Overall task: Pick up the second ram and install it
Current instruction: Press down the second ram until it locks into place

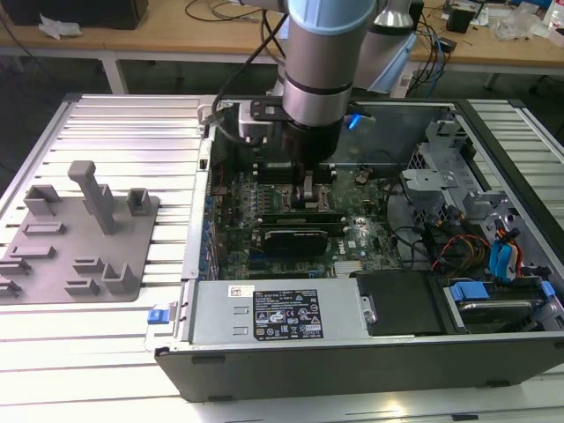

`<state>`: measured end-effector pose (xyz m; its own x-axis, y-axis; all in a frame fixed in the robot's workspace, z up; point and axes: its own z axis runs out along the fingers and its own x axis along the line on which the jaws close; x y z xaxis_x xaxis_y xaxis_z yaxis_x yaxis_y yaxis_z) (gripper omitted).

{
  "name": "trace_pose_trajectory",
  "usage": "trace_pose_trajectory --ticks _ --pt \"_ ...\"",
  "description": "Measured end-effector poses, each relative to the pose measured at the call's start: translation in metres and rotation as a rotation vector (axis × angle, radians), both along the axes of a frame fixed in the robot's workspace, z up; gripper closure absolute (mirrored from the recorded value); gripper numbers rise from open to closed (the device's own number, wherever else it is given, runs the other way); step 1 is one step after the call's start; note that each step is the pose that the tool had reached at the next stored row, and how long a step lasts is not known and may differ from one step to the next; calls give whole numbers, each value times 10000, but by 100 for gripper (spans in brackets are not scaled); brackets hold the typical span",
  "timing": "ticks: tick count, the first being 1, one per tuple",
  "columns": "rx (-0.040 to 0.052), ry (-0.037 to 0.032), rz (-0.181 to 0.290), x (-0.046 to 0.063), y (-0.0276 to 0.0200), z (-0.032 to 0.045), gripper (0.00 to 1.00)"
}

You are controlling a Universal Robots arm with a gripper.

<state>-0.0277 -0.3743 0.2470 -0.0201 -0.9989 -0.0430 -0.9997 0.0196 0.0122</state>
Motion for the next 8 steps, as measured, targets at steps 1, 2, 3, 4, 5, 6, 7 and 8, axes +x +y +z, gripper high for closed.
trace_pose_trajectory --ticks 1,2,3,4,5,6,7,8 --pt "-1 1 1 79 -1 1 92" --pt "0 0 0 86 -1 0 92" --pt "0 0 0 88 0 0 92" --pt "0 0 1 90 0 0 92" --pt "0 0 1 92 0 0 92" --pt "0 0 1 94 0 0 92" --pt "0 0 1 97 0 0 92" --pt "-1 0 1 99 0 0 92"
